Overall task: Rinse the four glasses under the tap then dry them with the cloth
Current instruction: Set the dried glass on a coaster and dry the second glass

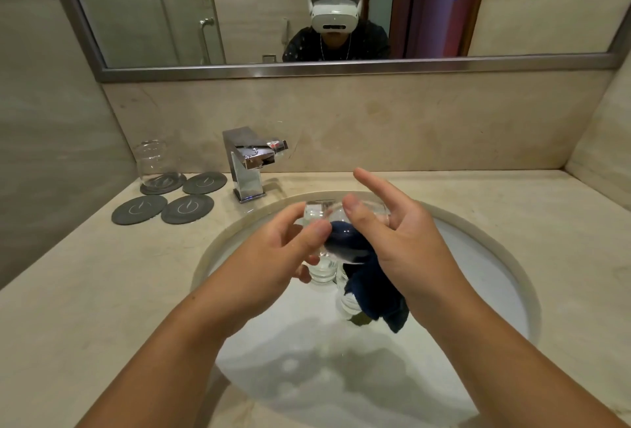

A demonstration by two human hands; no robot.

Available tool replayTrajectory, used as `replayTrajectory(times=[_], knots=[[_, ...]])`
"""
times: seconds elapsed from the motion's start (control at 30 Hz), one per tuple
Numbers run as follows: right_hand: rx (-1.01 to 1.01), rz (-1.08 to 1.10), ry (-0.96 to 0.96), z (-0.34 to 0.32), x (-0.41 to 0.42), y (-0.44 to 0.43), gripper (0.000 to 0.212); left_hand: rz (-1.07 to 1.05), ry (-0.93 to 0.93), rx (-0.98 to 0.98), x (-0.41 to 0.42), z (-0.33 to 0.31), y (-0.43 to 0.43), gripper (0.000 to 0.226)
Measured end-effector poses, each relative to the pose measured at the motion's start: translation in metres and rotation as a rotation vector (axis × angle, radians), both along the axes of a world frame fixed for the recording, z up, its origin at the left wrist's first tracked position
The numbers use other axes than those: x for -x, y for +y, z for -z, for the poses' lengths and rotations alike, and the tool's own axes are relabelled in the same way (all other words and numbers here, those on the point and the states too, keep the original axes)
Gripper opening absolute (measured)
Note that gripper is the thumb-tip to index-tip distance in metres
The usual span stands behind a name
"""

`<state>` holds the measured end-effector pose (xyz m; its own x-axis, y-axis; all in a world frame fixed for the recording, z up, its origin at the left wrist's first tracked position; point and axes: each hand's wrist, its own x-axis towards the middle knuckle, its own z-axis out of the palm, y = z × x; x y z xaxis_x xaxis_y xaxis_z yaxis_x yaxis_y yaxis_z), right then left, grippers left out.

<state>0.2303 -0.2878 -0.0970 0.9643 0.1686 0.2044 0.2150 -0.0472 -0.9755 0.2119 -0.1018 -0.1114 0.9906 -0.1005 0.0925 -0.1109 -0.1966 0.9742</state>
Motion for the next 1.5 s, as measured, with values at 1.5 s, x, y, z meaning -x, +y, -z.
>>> replayTrajectory(times=[1.5], knots=[[-0.047,0.143,0.024,0.0,-0.003,-0.007,0.07,0.038,-0.085,-0.18,0.004,0.004,-0.012,0.029]])
